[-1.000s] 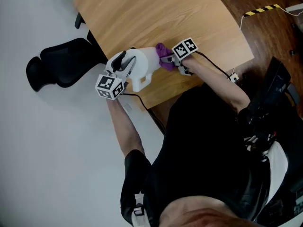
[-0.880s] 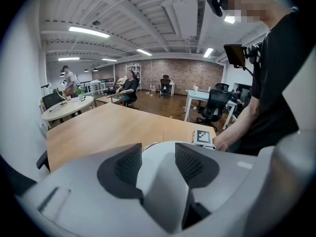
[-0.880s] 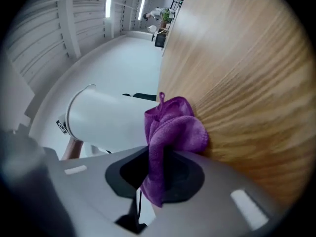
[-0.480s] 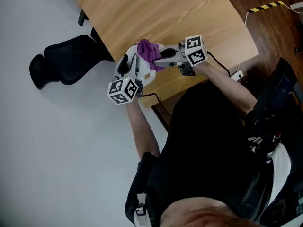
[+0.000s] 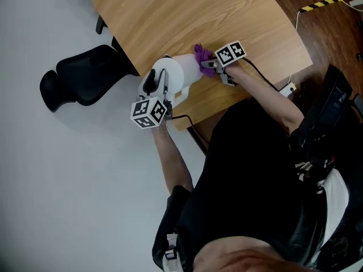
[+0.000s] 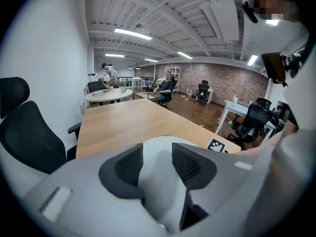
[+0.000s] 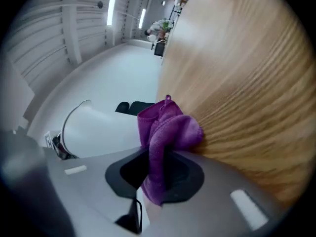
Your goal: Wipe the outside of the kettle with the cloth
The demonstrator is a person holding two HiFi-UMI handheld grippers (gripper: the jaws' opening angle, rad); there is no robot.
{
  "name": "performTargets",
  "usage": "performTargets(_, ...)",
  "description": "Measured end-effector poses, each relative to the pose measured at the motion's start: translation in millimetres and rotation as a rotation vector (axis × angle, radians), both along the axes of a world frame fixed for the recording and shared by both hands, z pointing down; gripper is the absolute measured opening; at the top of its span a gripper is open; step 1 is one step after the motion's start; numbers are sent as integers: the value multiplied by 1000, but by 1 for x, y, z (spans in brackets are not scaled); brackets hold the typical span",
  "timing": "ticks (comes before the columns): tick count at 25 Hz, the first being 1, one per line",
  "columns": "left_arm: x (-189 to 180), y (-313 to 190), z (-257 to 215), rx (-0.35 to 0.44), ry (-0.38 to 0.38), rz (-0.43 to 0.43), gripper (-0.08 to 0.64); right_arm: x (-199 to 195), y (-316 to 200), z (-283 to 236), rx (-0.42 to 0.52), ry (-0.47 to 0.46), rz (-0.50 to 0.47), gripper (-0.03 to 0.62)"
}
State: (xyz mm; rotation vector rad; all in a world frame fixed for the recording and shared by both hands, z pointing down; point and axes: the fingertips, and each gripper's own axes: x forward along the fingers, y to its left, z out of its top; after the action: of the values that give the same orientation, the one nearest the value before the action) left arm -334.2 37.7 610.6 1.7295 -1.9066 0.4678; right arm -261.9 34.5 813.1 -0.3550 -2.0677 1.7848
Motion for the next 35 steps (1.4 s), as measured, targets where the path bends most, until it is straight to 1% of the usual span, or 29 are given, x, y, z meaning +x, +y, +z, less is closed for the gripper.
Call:
performTargets(1, -2, 1, 1, 1, 2, 6, 160, -2, 1, 5, 12, 49, -26, 54)
performTargets(3, -6, 1, 3, 0, 6, 22, 163, -4, 3, 7, 47, 85, -68, 54)
performTargets(5, -9, 2, 4, 0, 11, 34, 164, -5, 4, 2, 65, 69, -83, 55)
performTargets(6, -10, 2, 4, 0, 14, 38, 164, -4, 0, -11, 65, 31, -70, 55)
performTargets(7, -9, 2, 3, 0, 17, 40, 164, -3, -8, -35, 61, -42, -37, 57)
performTargets(8, -9, 1, 2, -2, 17, 41, 164, -3, -20, -70, 55, -151, 11, 57)
performTargets(10, -9, -1, -1, -7, 16, 42, 164, -4, -47, -155, 34, -414, 103, 57)
performTargets(11, -9, -1, -2, -7, 16, 41, 164, -5, -56, -192, 21, -521, 125, 57)
performTargets(12, -9, -2, -3, -7, 16, 40, 164, -8, -60, -218, 10, -592, 124, 57)
performTargets(13, -8, -1, -3, -8, 15, 39, 164, -14, -58, -230, 1, -622, 105, 57)
performTargets(14, -7, -1, -4, -8, 14, 37, 164, -21, -54, -228, -10, -618, 81, 57)
performTargets(15, -6, -2, -4, -8, 14, 37, 164, -29, -50, -215, -33, -584, 64, 58)
performTargets(17, -1, -3, -6, -9, 14, 43, 163, -40, -46, -166, -102, -452, 54, 57)
performTargets(19, 4, -4, -7, -10, 13, 71, 163, -44, -42, -105, -138, -292, 44, 57)
performTargets(21, 8, -6, -7, -5, 12, 135, 163, -41, -36, -54, -142, -151, 13, 57)
performTargets(23, 12, -6, -6, 3, 13, 245, 163, -33, -27, -22, -100, -46, -36, 54)
performTargets(25, 13, -4, -6, 9, 18, 360, 164, -23, -13, -1, -63, 20, -71, 54)
performTargets(26, 12, -4, -6, 10, 22, 401, 170, -19, -7, 5, -61, 37, -76, 54)
performTargets(27, 10, -5, -5, 10, 26, 425, 165, -16, -2, 9, -64, 45, -74, 54)
performTargets(28, 8, -6, -5, 9, 27, 428, 152, -13, 1, 9, -63, 47, -69, 54)
performTargets(29, 4, -8, -5, 9, 21, 407, 150, -11, 2, 4, -53, 38, -62, 54)
performTargets(30, 0, -10, -6, 9, 8, 362, 152, -10, -1, -9, -40, 7, -46, 55)
performTargets(31, -5, -12, -9, 9, -10, 296, 153, -8, -9, -31, -30, -57, -16, 55)
performTargets(32, -10, -12, -14, 4, -31, 219, 152, -8, -21, -62, -33, -153, 26, 57)
performTargets(34, -16, -7, -19, -32, -78, 75, 150, -7, -48, -142, -58, -400, 105, 57)
performTargets(35, -17, -2, -18, -61, -98, 23, 149, -8, -59, -182, -55, -520, 121, 57)
